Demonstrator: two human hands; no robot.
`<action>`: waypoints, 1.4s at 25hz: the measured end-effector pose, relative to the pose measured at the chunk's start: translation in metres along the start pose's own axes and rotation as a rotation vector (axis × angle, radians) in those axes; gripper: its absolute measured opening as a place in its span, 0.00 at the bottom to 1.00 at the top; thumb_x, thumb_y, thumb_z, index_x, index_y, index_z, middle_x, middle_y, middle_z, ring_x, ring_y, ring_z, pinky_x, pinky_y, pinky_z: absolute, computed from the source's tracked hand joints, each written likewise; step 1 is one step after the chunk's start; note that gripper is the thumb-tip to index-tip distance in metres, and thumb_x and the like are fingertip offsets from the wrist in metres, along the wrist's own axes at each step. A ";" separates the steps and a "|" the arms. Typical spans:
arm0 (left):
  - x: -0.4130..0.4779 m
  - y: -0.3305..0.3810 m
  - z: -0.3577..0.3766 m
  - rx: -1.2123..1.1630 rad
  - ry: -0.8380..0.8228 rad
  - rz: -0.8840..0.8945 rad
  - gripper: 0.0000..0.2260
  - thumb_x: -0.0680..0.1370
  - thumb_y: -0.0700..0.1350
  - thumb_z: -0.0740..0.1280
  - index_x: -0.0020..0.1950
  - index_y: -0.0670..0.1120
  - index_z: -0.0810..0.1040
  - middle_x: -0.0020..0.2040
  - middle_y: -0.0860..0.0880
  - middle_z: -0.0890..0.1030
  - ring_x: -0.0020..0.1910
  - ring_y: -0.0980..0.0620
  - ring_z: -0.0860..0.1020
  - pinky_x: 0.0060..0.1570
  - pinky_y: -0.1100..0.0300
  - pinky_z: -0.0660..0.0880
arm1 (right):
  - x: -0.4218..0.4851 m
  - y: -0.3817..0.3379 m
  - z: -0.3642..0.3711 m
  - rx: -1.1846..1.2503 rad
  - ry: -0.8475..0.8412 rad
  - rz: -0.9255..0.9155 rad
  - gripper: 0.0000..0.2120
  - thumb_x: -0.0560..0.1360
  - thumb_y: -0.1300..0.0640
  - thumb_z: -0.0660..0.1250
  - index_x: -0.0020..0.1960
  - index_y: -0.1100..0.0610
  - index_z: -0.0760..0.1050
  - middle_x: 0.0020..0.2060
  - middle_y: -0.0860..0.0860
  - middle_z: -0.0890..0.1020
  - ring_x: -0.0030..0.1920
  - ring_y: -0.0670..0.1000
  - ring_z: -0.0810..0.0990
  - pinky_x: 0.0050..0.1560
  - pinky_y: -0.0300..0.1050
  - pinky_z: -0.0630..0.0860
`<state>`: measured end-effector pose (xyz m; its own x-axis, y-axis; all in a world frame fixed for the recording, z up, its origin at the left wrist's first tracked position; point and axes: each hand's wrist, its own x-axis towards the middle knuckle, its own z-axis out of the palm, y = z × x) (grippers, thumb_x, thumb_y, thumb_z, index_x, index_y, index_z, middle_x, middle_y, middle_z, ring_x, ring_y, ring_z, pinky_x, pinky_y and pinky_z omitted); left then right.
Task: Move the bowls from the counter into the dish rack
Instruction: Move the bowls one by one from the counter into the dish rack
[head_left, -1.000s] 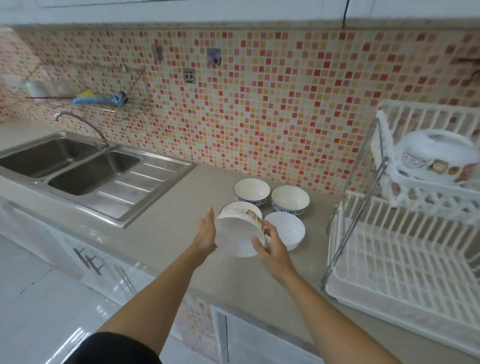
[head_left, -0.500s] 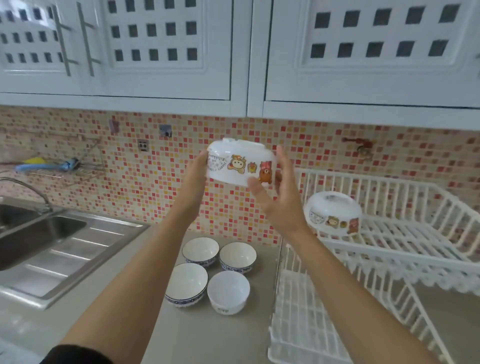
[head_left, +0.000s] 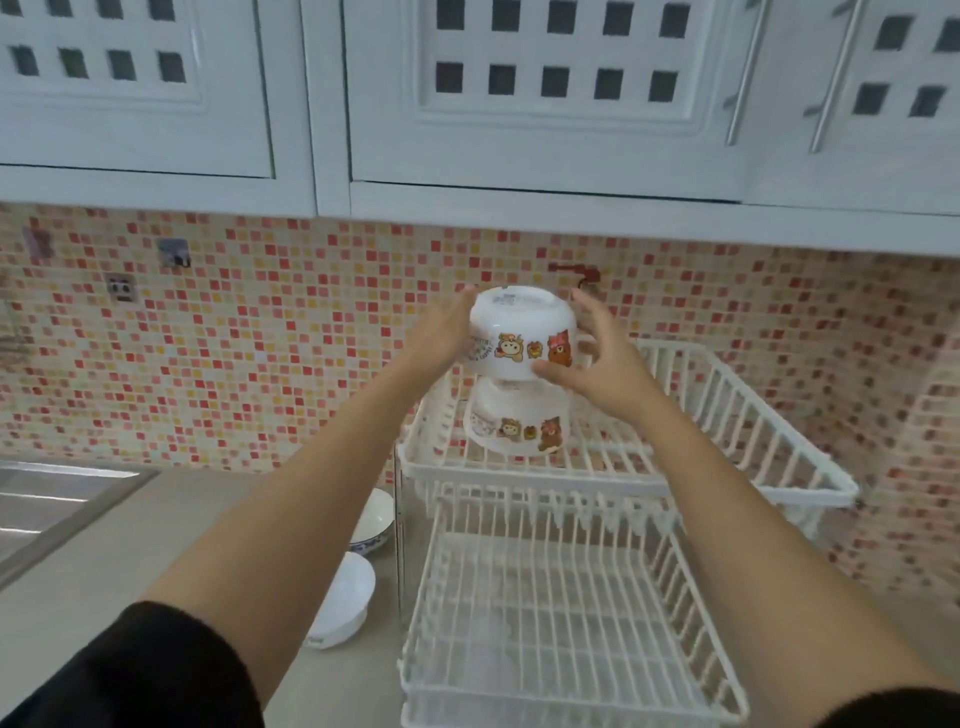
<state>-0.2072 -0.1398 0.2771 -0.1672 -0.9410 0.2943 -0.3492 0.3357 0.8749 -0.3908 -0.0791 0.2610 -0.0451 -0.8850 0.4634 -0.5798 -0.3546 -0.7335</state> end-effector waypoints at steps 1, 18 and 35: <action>0.004 0.000 0.011 0.027 -0.047 0.013 0.24 0.81 0.58 0.47 0.62 0.45 0.73 0.63 0.44 0.75 0.58 0.46 0.74 0.55 0.55 0.72 | 0.003 0.011 -0.002 -0.043 -0.023 0.026 0.47 0.66 0.49 0.77 0.77 0.47 0.54 0.74 0.51 0.64 0.71 0.53 0.68 0.64 0.49 0.69; 0.010 -0.031 0.052 0.370 -0.127 -0.267 0.34 0.80 0.62 0.47 0.78 0.41 0.56 0.76 0.39 0.62 0.75 0.40 0.63 0.69 0.47 0.62 | 0.018 0.049 0.008 -0.339 -0.357 0.163 0.48 0.69 0.54 0.76 0.77 0.50 0.47 0.71 0.55 0.69 0.65 0.58 0.72 0.59 0.50 0.70; -0.017 -0.017 -0.045 0.355 0.116 0.000 0.25 0.83 0.51 0.50 0.77 0.40 0.60 0.75 0.41 0.65 0.73 0.42 0.66 0.70 0.49 0.63 | 0.018 -0.035 0.068 -0.332 -0.101 -0.057 0.30 0.80 0.45 0.58 0.77 0.56 0.54 0.77 0.53 0.59 0.76 0.54 0.59 0.73 0.51 0.59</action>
<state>-0.1565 -0.1317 0.2742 -0.0692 -0.9328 0.3537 -0.6507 0.3109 0.6928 -0.3156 -0.1035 0.2616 0.0660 -0.8980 0.4349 -0.8126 -0.3014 -0.4988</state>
